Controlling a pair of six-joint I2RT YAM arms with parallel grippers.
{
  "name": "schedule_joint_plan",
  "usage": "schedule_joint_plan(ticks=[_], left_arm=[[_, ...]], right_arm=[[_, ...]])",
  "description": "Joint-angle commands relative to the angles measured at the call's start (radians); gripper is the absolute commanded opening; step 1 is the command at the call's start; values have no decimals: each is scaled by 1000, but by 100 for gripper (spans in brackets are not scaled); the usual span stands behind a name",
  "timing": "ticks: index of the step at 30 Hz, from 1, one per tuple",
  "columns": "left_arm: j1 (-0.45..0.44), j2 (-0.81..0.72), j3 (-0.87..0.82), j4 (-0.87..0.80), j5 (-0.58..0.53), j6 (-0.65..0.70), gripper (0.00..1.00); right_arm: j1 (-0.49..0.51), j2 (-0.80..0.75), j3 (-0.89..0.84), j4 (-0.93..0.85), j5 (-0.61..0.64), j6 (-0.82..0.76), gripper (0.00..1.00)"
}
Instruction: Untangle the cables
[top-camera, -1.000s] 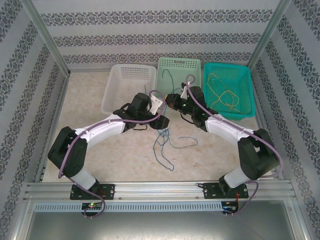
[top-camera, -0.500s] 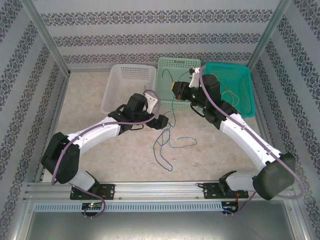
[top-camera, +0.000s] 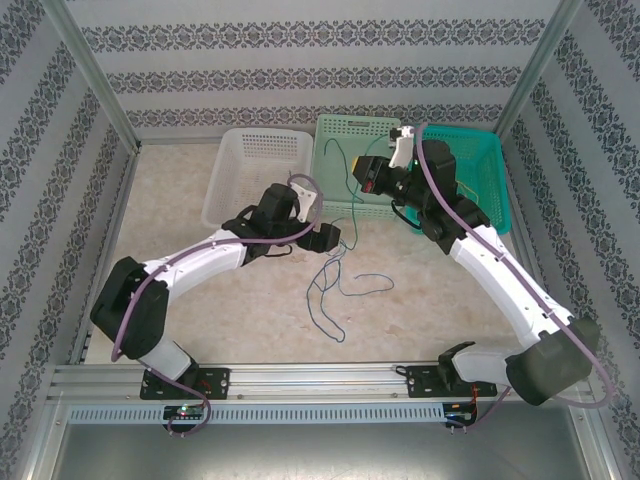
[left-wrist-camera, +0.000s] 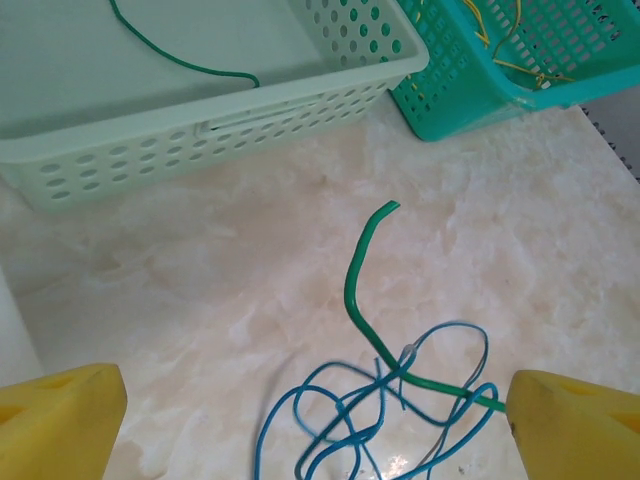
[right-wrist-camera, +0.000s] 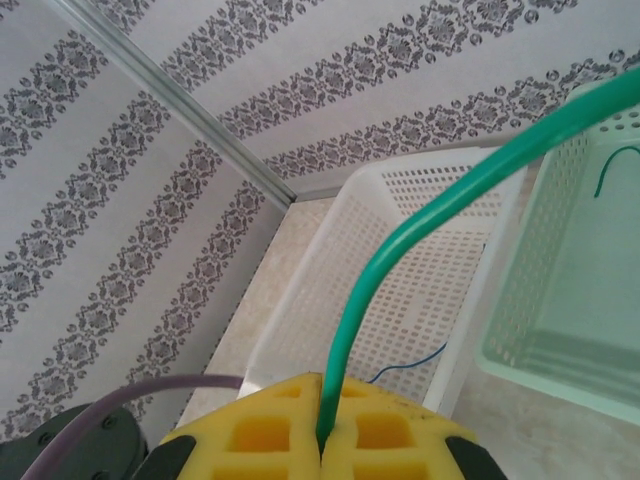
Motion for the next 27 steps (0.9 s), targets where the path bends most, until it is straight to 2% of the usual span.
schedule_joint_plan(ticks=[1, 8, 11, 15, 19, 23, 27], left_arm=[[11, 54, 71, 22, 42, -66, 96], [13, 165, 197, -87, 107, 12, 86], [11, 183, 211, -77, 155, 28, 74], [12, 204, 214, -56, 185, 8, 34], [25, 180, 156, 18, 167, -53, 2], [83, 131, 20, 223, 151, -241, 0], [163, 100, -187, 587, 120, -548, 0]], right_arm=[[17, -46, -27, 32, -33, -22, 0], [23, -66, -31, 52, -64, -16, 0], [24, -63, -30, 70, -80, -5, 0], [20, -70, -36, 92, -69, 2, 0], [10, -95, -50, 83, -42, -9, 0], [2, -157, -123, 94, 42, -16, 0], [0, -280, -272, 171, 238, 7, 0]])
